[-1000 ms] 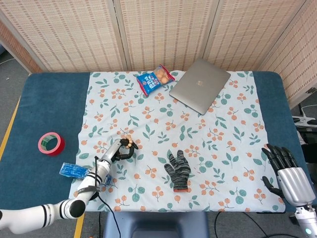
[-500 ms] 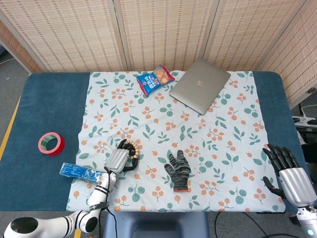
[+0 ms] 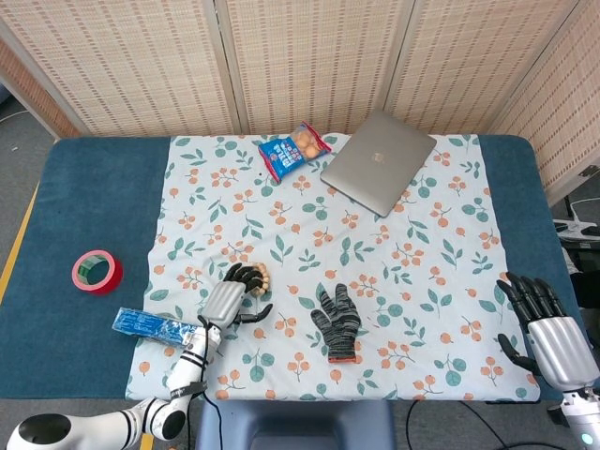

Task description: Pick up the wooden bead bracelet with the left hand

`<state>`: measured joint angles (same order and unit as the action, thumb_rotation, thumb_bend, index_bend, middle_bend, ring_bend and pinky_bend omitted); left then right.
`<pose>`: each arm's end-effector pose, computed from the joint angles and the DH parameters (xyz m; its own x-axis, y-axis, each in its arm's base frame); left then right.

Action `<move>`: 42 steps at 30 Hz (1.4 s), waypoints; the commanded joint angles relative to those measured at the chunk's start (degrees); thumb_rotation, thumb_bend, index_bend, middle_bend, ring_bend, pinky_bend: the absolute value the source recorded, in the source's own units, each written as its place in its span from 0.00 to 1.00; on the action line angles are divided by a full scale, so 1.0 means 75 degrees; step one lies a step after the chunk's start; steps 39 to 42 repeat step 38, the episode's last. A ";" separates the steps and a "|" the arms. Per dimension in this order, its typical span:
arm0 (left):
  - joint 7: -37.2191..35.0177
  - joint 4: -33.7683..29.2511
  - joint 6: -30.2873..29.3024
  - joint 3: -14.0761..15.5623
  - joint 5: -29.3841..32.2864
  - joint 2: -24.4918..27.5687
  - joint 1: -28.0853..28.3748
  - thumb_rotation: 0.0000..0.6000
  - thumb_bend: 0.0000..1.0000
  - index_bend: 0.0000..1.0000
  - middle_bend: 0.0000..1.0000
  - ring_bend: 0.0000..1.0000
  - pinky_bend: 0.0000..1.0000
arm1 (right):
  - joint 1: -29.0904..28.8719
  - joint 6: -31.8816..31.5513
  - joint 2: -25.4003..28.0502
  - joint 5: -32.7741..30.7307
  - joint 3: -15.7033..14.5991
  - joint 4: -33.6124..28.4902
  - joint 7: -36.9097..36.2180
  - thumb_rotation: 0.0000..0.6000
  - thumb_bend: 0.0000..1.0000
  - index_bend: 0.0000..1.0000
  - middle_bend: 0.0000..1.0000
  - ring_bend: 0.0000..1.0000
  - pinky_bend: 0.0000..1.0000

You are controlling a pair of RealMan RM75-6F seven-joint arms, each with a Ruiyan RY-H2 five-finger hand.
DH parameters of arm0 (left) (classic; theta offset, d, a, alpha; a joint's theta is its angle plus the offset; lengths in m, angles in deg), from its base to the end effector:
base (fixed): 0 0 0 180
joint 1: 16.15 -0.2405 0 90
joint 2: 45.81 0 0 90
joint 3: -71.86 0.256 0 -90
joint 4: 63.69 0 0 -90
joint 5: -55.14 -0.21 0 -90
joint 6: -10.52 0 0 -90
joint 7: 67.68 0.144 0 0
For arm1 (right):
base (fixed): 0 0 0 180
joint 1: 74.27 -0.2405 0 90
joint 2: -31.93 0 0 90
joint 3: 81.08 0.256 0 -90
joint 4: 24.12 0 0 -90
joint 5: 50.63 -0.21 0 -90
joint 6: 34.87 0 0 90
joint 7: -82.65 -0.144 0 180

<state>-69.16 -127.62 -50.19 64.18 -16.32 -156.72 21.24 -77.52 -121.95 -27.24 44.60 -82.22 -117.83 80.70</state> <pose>-0.1561 0.3072 -0.1098 0.1089 0.3398 0.9342 0.9654 -0.2601 -0.0180 -0.3003 -0.1562 0.1699 0.4318 -0.0492 0.9006 -0.8960 -0.1384 0.4220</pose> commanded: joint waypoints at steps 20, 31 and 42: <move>0.0381 -0.3375 -0.1625 0.0645 -0.1761 0.2617 -0.0983 0.79 0.38 0.13 0.02 0.00 0.00 | 0.0074 -0.0328 -0.0181 0.0101 0.0101 0.0154 0.0055 1.00 0.30 0.00 0.00 0.00 0.00; 0.0719 -0.2966 -0.4343 0.2480 -0.3658 0.4344 -0.3191 1.00 0.40 0.06 0.02 0.00 0.02 | 0.0035 -0.0230 -0.0394 0.0284 0.0015 0.0150 0.0490 0.99 0.30 0.00 0.00 0.00 0.00; 0.1087 -0.2629 -0.4735 0.2131 -0.3841 0.4153 -0.3462 1.00 0.40 0.05 0.02 0.00 0.02 | 0.0050 -0.0201 -0.0377 0.0200 0.0023 0.0100 0.0550 0.99 0.30 0.00 0.00 0.00 0.00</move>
